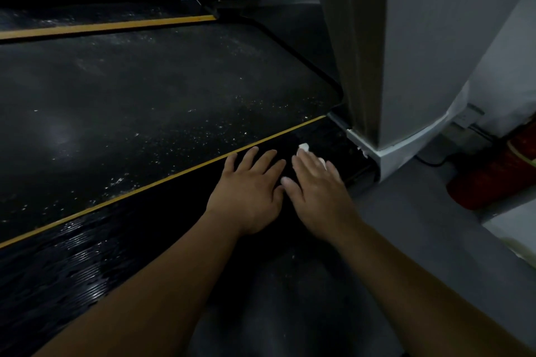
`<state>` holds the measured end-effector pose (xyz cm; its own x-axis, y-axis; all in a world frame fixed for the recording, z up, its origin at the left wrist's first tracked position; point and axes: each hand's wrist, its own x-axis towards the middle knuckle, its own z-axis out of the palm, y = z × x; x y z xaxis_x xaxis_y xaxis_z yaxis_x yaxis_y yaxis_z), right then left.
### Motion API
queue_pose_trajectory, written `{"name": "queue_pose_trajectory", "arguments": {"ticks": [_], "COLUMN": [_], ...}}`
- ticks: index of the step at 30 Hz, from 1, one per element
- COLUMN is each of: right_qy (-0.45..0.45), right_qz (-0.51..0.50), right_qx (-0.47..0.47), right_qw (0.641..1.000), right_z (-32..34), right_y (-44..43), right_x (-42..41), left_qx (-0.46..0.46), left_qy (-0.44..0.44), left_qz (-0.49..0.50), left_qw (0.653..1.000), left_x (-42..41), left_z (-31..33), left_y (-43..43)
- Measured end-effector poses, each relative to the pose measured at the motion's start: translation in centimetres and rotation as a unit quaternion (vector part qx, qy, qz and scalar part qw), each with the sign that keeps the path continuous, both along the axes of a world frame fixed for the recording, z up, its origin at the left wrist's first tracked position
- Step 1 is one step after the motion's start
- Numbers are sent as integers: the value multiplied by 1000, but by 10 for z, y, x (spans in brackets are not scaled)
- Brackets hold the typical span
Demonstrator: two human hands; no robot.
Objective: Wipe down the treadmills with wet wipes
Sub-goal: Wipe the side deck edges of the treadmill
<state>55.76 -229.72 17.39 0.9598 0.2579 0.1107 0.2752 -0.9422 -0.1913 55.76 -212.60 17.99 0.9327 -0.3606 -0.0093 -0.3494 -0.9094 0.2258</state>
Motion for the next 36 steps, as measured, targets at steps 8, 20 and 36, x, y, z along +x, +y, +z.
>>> {"name": "queue_pose_trajectory", "arguments": {"ticks": [8,20,36], "right_qy": [26,44,44], "right_qz": [-43,1,-23], "right_qx": [-27,-52,-15], "right_qw": [998,998,999], "right_z": [6,8,10], "right_y": [-3,-13,-26], "right_x": [47,31,58], "left_qx": [7,-10,-14], "left_qy": [-8,-15,-24], "left_qz": [7,15,17], "left_qw": [1000,1000,999], "left_x": [6,10,13], "left_z": [0,0,-2], "left_y": [-2,-5,-6]}}
